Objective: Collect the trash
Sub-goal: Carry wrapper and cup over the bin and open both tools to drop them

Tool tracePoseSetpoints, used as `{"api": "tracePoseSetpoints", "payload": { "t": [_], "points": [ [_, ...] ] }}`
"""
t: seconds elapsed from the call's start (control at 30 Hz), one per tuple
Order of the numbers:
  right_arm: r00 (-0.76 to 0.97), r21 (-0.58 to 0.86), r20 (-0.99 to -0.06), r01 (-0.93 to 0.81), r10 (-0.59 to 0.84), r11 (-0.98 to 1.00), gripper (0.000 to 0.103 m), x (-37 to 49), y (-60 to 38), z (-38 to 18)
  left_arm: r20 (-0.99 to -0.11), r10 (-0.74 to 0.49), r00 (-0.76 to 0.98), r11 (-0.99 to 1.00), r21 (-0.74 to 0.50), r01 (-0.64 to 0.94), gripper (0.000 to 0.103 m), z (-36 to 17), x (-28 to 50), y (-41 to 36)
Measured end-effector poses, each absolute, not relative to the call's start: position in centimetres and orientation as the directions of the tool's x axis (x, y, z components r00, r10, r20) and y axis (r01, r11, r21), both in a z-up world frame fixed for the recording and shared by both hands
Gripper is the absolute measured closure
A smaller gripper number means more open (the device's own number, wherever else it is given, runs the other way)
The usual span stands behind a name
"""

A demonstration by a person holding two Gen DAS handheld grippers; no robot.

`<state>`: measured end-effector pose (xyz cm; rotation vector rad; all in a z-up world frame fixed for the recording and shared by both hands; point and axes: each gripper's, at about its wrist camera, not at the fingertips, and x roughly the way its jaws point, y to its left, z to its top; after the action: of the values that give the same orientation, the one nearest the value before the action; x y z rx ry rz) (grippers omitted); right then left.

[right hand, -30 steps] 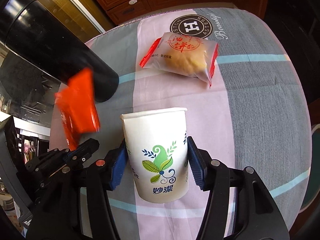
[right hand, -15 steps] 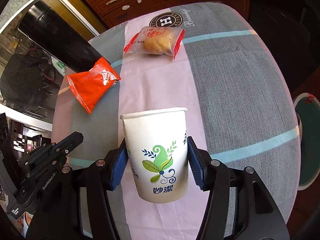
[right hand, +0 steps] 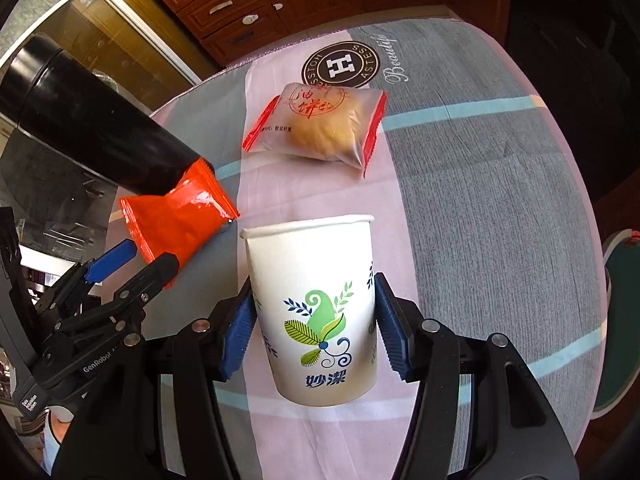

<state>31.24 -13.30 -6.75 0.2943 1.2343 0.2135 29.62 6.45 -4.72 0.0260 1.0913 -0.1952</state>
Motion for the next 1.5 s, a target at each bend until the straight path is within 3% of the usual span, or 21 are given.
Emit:
{"api": "tracePoseSetpoints", "payload": {
  "t": [0.27,0.33,0.37,0.5,1.0,1.5],
  "points": [
    [0.305,0.323,-0.901,-0.004,0.309,0.946,0.049,33.3,-12.3,-7.8,-0.889,-0.197,0.413,0.976,-0.136,0.173,0.026,-6.7,31.3,7.0],
    [0.307,0.319,-0.902,-0.004,0.305,0.948,0.049,33.2,-12.2,-7.9,-0.893,-0.211,0.398,0.974,-0.155,0.168,0.042,-7.1,31.4,7.0],
    [0.308,0.318,-0.902,-0.004,0.304,0.948,0.049,33.2,-12.2,-7.9,-0.899,-0.219,0.38,0.972,-0.165,0.17,0.071,-7.3,31.3,7.0],
    [0.313,0.318,-0.9,-0.005,0.303,0.948,0.049,32.6,-12.3,-7.4,-0.899,-0.209,0.385,0.971,-0.145,0.189,0.088,-6.7,30.2,6.7],
    [0.387,0.369,-0.862,0.042,0.326,0.928,0.049,26.1,-18.5,-4.3,-0.873,-0.228,0.432,0.953,-0.108,0.285,0.088,-1.3,23.9,0.5],
    [0.501,0.404,-0.823,0.183,0.269,0.896,0.049,17.0,-34.5,-2.7,-0.884,-0.269,0.383,0.884,-0.069,0.462,0.088,-0.2,18.4,-16.4]
  ]
}}
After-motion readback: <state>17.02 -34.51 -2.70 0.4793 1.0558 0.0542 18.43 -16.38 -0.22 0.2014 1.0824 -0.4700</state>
